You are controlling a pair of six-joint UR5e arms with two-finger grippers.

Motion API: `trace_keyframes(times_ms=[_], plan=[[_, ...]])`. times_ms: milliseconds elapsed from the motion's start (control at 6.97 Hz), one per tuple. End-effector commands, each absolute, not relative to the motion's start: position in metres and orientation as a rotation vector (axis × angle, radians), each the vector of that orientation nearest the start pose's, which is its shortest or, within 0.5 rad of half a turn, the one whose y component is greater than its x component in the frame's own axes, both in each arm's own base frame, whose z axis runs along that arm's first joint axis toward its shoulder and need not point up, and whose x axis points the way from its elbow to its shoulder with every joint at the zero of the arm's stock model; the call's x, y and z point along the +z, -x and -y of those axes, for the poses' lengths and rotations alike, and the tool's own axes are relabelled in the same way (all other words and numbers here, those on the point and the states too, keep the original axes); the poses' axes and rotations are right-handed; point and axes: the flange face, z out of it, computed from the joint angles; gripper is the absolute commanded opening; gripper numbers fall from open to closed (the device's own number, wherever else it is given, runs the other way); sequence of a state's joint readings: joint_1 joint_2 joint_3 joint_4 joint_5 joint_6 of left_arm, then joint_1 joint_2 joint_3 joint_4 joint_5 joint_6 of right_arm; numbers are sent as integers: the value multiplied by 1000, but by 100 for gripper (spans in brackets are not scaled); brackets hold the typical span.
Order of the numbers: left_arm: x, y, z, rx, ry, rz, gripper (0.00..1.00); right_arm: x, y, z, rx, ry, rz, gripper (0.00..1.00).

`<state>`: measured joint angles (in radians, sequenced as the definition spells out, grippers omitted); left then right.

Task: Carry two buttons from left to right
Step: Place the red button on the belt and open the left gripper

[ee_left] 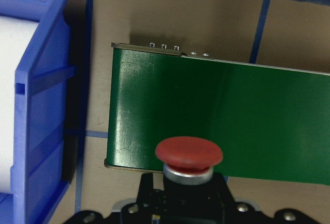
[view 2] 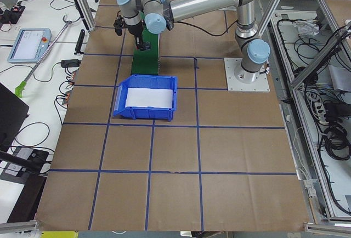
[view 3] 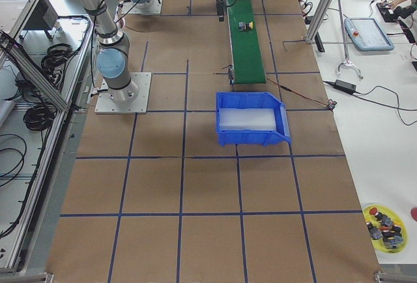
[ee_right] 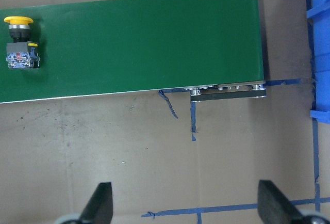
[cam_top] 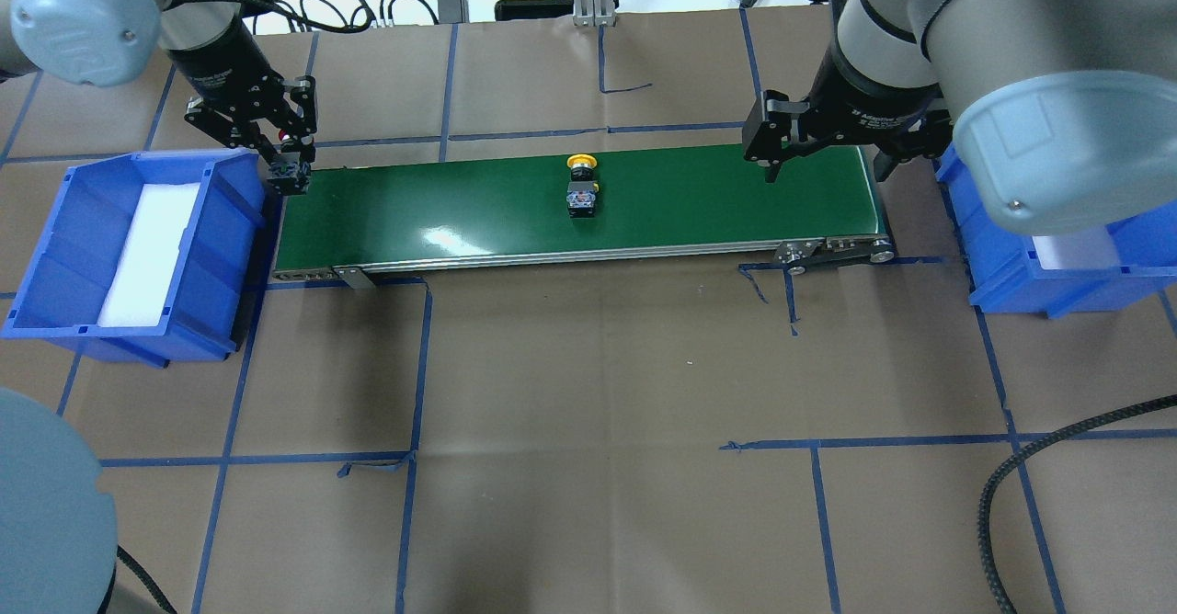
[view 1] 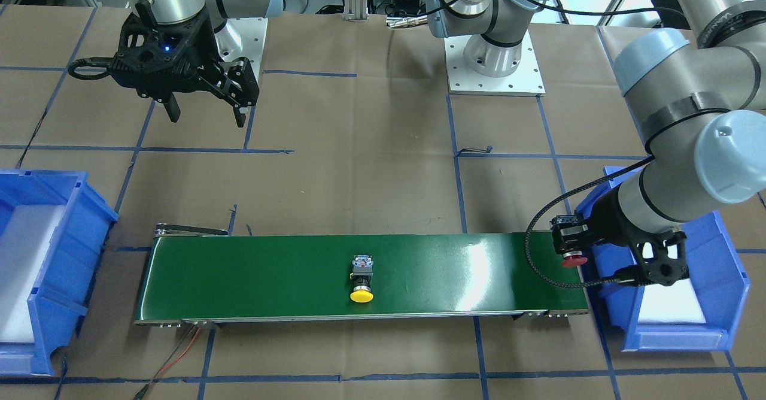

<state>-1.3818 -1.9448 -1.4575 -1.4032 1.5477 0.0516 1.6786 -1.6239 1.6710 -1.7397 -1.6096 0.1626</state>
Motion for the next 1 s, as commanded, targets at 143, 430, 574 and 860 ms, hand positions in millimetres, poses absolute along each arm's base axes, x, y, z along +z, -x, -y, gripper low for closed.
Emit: trace_keyframes(times_ms=[143,430,574,860], plan=[[273,19,622,-23,223,-3154,9,483,-181,463,-200,-91,-3154,100],[262,20,618,-71,219,-3146,11,483,-180,461,-198,-93,-3157,100],[265,19,618,-77,222,-3144,20,483,-180,462,-198,-93,-3156,100],[273,17,625,-108,223,-3141,94,484,-179,461,-201,-96,-3157,100]])
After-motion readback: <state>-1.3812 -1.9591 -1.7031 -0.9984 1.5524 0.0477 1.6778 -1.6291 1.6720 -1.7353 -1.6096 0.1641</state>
